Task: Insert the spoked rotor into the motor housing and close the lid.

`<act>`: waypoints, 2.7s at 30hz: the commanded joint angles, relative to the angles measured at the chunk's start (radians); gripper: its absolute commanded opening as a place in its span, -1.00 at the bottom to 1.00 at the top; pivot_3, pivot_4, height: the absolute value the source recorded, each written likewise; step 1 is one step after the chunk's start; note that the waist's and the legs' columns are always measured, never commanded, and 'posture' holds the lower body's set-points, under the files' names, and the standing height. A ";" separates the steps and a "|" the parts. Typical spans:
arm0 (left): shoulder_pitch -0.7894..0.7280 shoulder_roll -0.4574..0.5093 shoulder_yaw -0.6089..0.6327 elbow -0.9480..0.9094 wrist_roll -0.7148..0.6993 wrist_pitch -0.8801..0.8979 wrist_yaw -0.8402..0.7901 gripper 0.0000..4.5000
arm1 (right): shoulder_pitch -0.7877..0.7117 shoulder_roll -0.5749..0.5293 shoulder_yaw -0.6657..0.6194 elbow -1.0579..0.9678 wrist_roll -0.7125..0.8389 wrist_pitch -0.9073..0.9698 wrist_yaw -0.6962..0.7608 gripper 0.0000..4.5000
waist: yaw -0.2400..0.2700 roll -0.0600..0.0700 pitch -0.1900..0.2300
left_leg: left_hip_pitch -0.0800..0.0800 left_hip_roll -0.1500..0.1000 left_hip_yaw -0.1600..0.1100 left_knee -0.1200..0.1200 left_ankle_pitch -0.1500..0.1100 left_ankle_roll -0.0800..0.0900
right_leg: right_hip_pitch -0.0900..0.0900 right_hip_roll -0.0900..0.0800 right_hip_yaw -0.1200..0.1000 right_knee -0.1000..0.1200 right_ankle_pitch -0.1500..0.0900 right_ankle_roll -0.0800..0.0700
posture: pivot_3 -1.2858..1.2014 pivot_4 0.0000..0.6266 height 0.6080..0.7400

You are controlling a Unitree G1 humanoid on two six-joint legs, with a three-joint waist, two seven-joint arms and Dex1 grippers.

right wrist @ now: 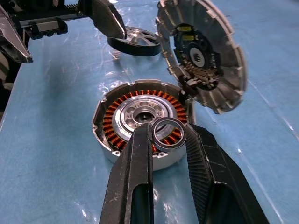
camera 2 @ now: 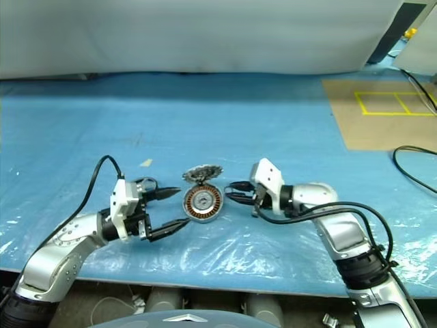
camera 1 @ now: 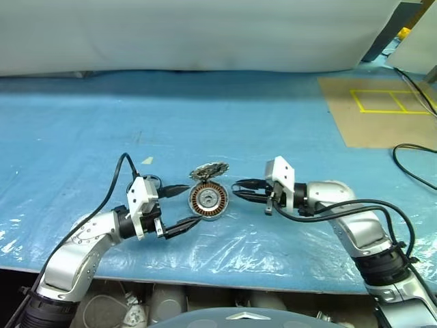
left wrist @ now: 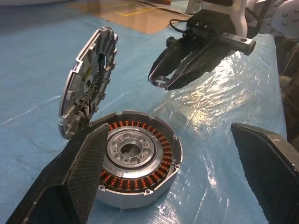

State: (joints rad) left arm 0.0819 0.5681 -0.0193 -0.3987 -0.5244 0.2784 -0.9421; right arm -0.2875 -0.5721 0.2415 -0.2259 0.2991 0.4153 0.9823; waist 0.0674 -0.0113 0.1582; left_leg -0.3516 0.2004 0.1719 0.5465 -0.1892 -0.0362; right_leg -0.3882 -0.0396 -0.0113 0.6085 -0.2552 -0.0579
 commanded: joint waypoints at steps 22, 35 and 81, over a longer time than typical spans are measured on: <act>0.046 -0.018 0.007 -0.054 0.043 -0.073 0.048 0.96 | -0.194 0.193 0.121 0.398 -0.148 -0.300 0.117 -0.73 | -0.002 0.000 0.000 | 0.000 0.000 0.002 0.001 0.000 0.000 | 0.000 0.000 0.000 0.002 0.000 0.000 | 0.03 -0.52 1.00; 0.049 -0.023 0.002 -0.055 0.040 -0.071 0.058 0.96 | -0.214 0.210 0.149 0.415 -0.181 -0.347 0.160 -0.73 | -0.003 0.000 0.000 | 0.000 0.001 0.002 0.004 0.000 0.000 | 0.000 0.000 0.000 0.004 0.000 0.000 | 0.03 -0.52 1.00; 0.045 -0.036 -0.020 -0.028 0.060 -0.097 0.062 0.96 | -0.212 0.220 0.136 0.454 -0.216 -0.365 0.173 -0.73 | -0.003 0.000 0.000 | -0.001 0.002 0.002 0.008 0.000 0.000 | -0.002 0.000 0.000 0.009 0.000 -0.001 | 0.03 -0.52 1.00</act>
State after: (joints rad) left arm 0.1263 0.5362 -0.0450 -0.4124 -0.4629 0.2023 -0.8770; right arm -0.5033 -0.3526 0.3769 0.2480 0.0787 0.0627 1.1526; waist 0.0648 -0.0113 0.1582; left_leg -0.3528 0.2020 0.1741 0.5542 -0.1893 -0.0360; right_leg -0.3904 -0.0396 -0.0111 0.6174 -0.2555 -0.0592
